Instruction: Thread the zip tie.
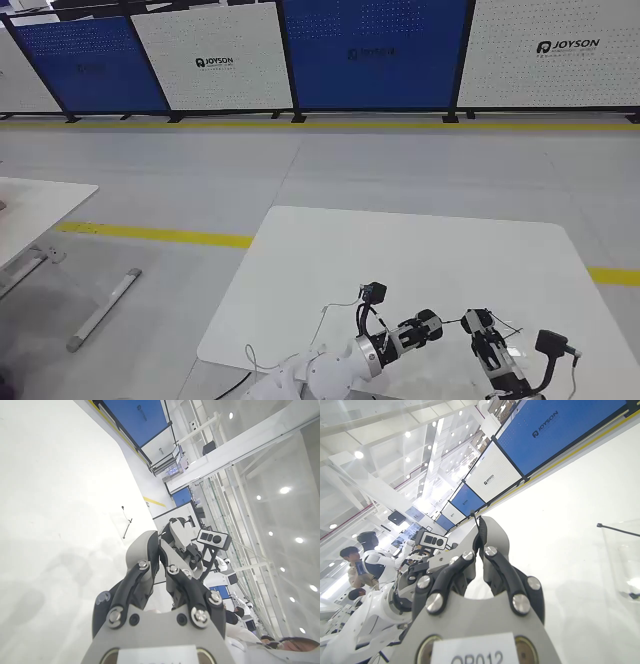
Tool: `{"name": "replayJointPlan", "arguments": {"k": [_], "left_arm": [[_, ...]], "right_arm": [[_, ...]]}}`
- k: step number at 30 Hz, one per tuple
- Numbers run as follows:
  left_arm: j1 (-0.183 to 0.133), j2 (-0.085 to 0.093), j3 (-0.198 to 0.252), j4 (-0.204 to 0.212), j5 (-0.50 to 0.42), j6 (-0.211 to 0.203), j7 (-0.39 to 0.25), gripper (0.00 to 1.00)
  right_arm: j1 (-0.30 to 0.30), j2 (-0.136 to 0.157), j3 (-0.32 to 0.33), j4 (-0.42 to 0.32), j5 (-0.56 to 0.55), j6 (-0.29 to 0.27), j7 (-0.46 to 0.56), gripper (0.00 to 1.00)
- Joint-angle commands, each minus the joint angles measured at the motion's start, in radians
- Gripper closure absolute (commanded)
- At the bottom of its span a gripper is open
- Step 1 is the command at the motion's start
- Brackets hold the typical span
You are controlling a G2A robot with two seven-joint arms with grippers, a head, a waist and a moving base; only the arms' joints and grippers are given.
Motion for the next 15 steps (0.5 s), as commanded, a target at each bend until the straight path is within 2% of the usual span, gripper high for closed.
{"name": "replayJointPlan", "arguments": {"k": [1, 15], "left_arm": [[0.001, 0.0, -0.001, -0.001, 0.002, 0.0, 0.0, 1.0], [0.009, -0.002, -0.008, -0.004, 0.006, -0.004, -0.001, 1.0]], "right_arm": [[0.0, 0.0, 0.0, 0.0, -0.001, -0.001, 0.0, 1.0], [-0.002, 0.0, -0.001, 0.002, 0.004, -0.015, 0.008, 1.0]]}}
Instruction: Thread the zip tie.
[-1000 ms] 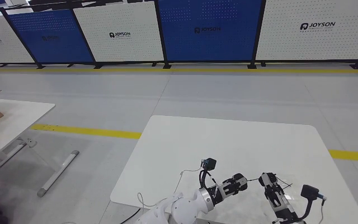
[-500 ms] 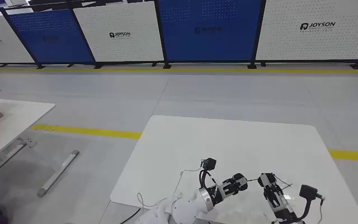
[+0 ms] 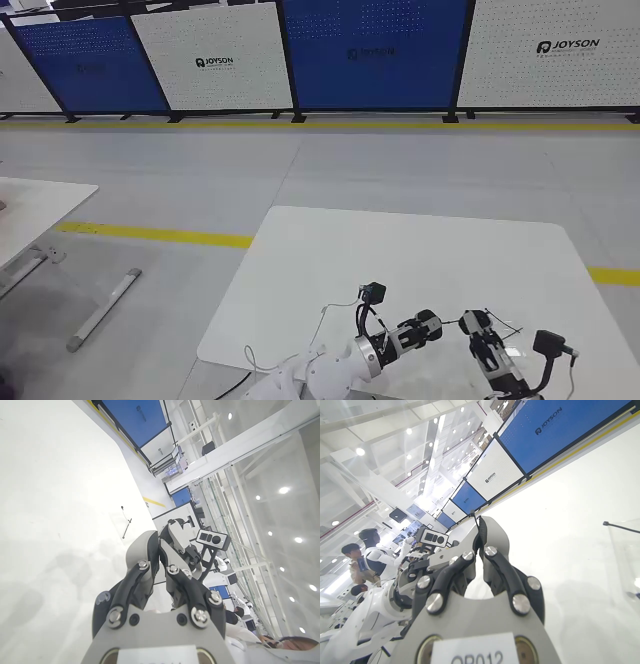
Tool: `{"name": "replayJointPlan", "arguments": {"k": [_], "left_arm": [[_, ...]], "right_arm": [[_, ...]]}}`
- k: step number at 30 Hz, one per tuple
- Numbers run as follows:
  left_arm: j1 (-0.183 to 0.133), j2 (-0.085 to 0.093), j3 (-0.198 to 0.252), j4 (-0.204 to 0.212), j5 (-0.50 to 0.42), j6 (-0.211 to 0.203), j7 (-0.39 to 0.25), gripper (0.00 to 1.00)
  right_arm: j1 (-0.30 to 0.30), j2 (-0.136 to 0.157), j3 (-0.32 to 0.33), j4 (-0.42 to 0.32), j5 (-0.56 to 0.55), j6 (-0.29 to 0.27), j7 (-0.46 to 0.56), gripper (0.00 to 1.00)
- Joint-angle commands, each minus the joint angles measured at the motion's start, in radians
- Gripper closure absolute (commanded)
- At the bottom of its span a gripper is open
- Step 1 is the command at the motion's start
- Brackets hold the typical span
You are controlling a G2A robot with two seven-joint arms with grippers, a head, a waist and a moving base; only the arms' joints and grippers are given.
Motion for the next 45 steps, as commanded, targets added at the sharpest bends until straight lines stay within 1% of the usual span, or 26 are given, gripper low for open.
{"name": "replayJointPlan", "arguments": {"k": [1, 2, 3, 4, 5, 6, 7, 10, 14, 17, 19, 20, 21, 22, 23, 33, 45], "left_arm": [[0.001, 0.0, -0.001, 0.0, -0.001, 0.0, 0.0, 1.0], [0.001, -0.001, -0.001, 0.0, -0.002, -0.001, 0.0, 1.0], [0.002, -0.001, -0.002, 0.0, -0.002, -0.001, 0.001, 1.0], [0.002, -0.001, -0.002, 0.0, -0.004, -0.002, 0.002, 1.0], [0.003, -0.001, -0.003, 0.001, -0.005, -0.002, 0.004, 1.0], [0.003, -0.002, -0.004, 0.001, -0.007, -0.002, 0.006, 1.0], [0.004, -0.002, -0.005, 0.002, -0.011, 0.0, 0.009, 1.0], [0.002, -0.005, -0.007, 0.005, -0.027, 0.016, 0.013, 1.0], [-0.001, -0.008, -0.006, 0.008, -0.034, 0.026, 0.014, 1.0], [-0.003, -0.009, -0.006, 0.006, -0.035, 0.031, 0.014, 1.0], [-0.003, -0.01, -0.005, 0.004, -0.034, 0.033, 0.013, 1.0], [-0.004, -0.01, -0.005, 0.003, -0.033, 0.034, 0.013, 1.0], [-0.003, -0.01, -0.005, 0.002, -0.03, 0.034, 0.012, 1.0], [-0.003, -0.01, -0.005, 0.002, -0.029, 0.034, 0.011, 1.0], [-0.003, -0.011, -0.005, 0.002, -0.028, 0.034, 0.01, 1.0], [0.003, -0.01, -0.013, -0.005, -0.02, 0.02, 0.004, 1.0], [0.003, -0.013, -0.008, -0.006, -0.011, 0.023, 0.0, 1.0]], "right_arm": [[-0.001, 0.0, 0.0, -0.001, 0.01, 0.0, 0.001, 1.0], [-0.001, 0.0, 0.0, -0.002, 0.013, 0.0, 0.003, 1.0], [0.0, 0.0, 0.0, -0.003, 0.017, 0.0, 0.006, 0.95], [0.0, 0.001, 0.0, -0.006, 0.023, 0.0, 0.011, 0.87], [0.0, 0.001, 0.0, -0.007, 0.026, 0.0, 0.014, 0.74], [0.0, 0.002, 0.001, -0.009, 0.027, 0.0, 0.016, 0.69], [-0.001, 0.003, 0.001, -0.01, 0.029, 0.0, 0.016, 0.65], [-0.005, 0.005, 0.002, -0.017, 0.032, 0.0, 0.01, 0.58], [-0.013, 0.009, 0.004, -0.024, 0.035, 0.0, -0.002, 0.59], [-0.016, 0.012, 0.006, -0.026, 0.034, 0.0, -0.011, 0.65], [-0.018, 0.014, 0.007, -0.028, 0.035, 0.0, -0.018, 0.75], [-0.019, 0.015, 0.007, -0.028, 0.036, 0.0, -0.02, 0.78], [-0.02, 0.016, 0.008, -0.029, 0.037, 0.0, -0.022, 0.84], [-0.02, 0.017, 0.009, -0.03, 0.038, 0.0, -0.024, 0.93], [-0.02, 0.018, 0.009, -0.031, 0.038, 0.0, -0.026, 1.0], [-0.016, 0.025, -0.003, -0.028, 0.022, 0.0, -0.032, 1.0], [-0.008, 0.031, -0.016, -0.02, 0.016, 0.0, -0.037, 1.0]]}}
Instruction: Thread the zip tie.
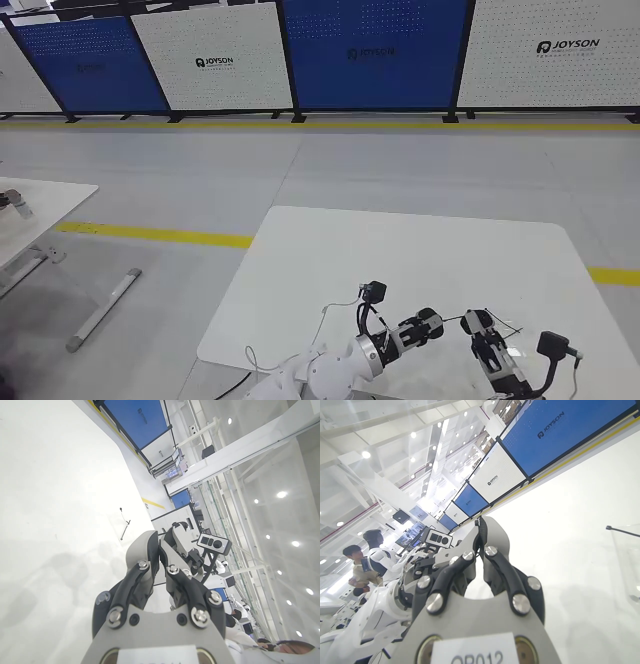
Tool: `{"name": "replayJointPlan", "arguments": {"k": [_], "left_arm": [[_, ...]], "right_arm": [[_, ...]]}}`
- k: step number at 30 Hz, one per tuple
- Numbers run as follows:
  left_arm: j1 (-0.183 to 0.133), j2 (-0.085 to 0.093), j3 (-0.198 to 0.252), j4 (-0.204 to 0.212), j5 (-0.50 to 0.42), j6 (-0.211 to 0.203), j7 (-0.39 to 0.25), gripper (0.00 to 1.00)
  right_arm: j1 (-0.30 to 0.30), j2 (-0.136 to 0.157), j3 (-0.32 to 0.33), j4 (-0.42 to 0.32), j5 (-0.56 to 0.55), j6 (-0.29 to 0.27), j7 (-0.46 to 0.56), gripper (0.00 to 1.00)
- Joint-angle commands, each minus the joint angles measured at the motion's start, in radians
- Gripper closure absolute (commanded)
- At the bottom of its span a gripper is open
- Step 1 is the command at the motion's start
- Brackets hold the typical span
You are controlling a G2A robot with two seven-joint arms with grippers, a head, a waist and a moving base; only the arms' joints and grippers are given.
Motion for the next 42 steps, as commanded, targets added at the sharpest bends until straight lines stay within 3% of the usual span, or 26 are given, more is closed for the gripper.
{"name": "replayJointPlan", "arguments": {"k": [1, 8, 9, 10, 17, 20, 24, 25, 26, 42], "left_arm": [[0.0, -0.001, 0.0, 0.001, -0.001, -0.001, 0.0, 1.0], [0.002, -0.002, -0.001, 0.003, 0.002, -0.002, 0.005, 1.0], [0.002, -0.002, -0.002, 0.004, 0.001, -0.001, 0.006, 1.0], [0.003, -0.003, -0.003, 0.005, -0.001, 0.001, 0.008, 1.0], [-0.002, -0.006, -0.006, 0.017, -0.019, 0.011, 0.012, 1.0], [-0.003, -0.008, -0.008, 0.02, -0.027, 0.013, 0.016, 1.0], [-0.003, -0.008, -0.012, 0.022, -0.03, 0.012, 0.015, 1.0], [-0.003, -0.008, -0.013, 0.023, -0.03, 0.012, 0.015, 1.0], [-0.002, -0.009, -0.013, 0.023, -0.031, 0.012, 0.015, 1.0], [0.005, -0.01, -0.019, 0.018, -0.024, 0.01, 0.012, 1.0]], "right_arm": [[0.0, 0.001, -0.002, -0.002, 0.002, 0.0, 0.001, 1.0], [0.007, 0.006, -0.007, 0.009, 0.027, 0.0, 0.023, 1.0], [0.008, 0.007, -0.006, 0.01, 0.032, 0.0, 0.025, 0.69], [0.008, 0.007, -0.004, 0.01, 0.036, 0.0, 0.025, 0.6], [0.0, 0.012, -0.001, 0.001, 0.044, 0.0, 0.005, 0.53], [-0.004, 0.015, -0.001, -0.003, 0.042, 0.0, -0.006, 0.57], [-0.01, 0.019, -0.001, -0.005, 0.042, 0.0, -0.019, 0.72], [-0.01, 0.02, 0.0, -0.004, 0.042, 0.0, -0.022, 0.81], [-0.011, 0.02, 0.0, -0.003, 0.041, 0.0, -0.025, 0.99], [-0.009, 0.03, -0.012, -0.003, 0.006, 0.0, -0.02, 0.98]]}}
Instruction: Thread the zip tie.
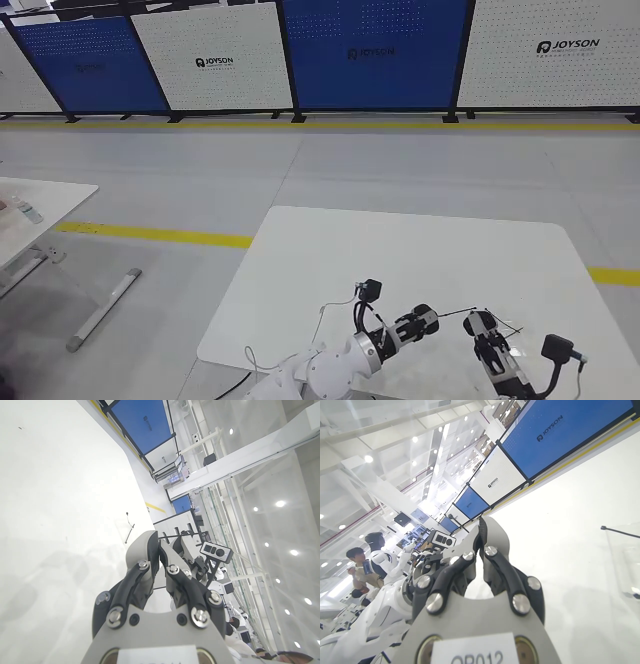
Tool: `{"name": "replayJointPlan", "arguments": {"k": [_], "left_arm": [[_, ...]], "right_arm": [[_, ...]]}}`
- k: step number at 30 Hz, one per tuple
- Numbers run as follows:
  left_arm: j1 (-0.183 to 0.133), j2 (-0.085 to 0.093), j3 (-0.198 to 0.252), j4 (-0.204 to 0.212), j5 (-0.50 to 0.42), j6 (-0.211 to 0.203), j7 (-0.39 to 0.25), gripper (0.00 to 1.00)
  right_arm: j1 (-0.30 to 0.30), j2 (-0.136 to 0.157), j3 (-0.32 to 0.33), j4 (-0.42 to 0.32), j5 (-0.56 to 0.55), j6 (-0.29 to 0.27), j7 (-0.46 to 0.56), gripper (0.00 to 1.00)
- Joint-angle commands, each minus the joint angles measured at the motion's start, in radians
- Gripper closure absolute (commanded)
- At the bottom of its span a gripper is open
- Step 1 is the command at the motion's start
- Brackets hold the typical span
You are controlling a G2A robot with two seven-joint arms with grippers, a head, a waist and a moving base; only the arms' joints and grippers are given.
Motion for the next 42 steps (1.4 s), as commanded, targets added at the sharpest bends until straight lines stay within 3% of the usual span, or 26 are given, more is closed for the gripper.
{"name": "replayJointPlan", "arguments": {"k": [1, 2, 4, 12, 17, 19, 31, 34, 39, 42], "left_arm": [[0.001, 0.0, -0.001, -0.001, 0.0, 0.0, 0.0, 1.0], [0.001, 0.0, -0.002, -0.002, 0.0, 0.001, 0.0, 1.0], [0.0, -0.001, -0.001, -0.006, 0.002, 0.003, -0.001, 1.0], [0.0, -0.002, 0.001, -0.012, 0.013, 0.007, -0.002, 1.0], [0.007, -0.001, 0.001, -0.01, 0.027, 0.0, -0.005, 1.0], [0.008, -0.001, 0.002, -0.01, 0.033, -0.001, -0.007, 1.0], [0.009, -0.002, 0.009, -0.015, 0.058, 0.004, -0.015, 1.0], [0.009, -0.002, 0.011, -0.014, 0.061, 0.004, -0.014, 1.0], [0.01, -0.003, 0.013, -0.013, 0.067, 0.004, -0.013, 1.0], [0.01, -0.003, 0.013, -0.013, 0.067, 0.004, -0.013, 1.0]], "right_arm": [[0.0, 0.001, -0.002, 0.001, -0.013, 0.0, 0.008, 0.84], [0.0, 0.002, -0.003, 0.001, -0.018, 0.0, 0.008, 0.77], [0.0, 0.002, -0.006, -0.001, -0.022, 0.0, 0.006, 0.73], [-0.004, 0.006, -0.006, -0.016, -0.038, 0.0, -0.005, 0.73], [0.0, 0.007, -0.005, -0.017, -0.036, 0.0, -0.011, 0.79], [0.001, 0.007, -0.005, -0.016, -0.035, 0.0, -0.012, 0.86], [0.005, 0.009, -0.004, -0.011, -0.034, 0.0, -0.011, 0.85], [0.004, 0.009, -0.004, -0.01, -0.033, 0.0, -0.013, 0.91], [0.003, 0.01, -0.004, -0.011, -0.037, 0.0, -0.01, 0.83], [0.003, 0.011, -0.005, -0.011, -0.036, 0.0, -0.014, 0.95]]}}
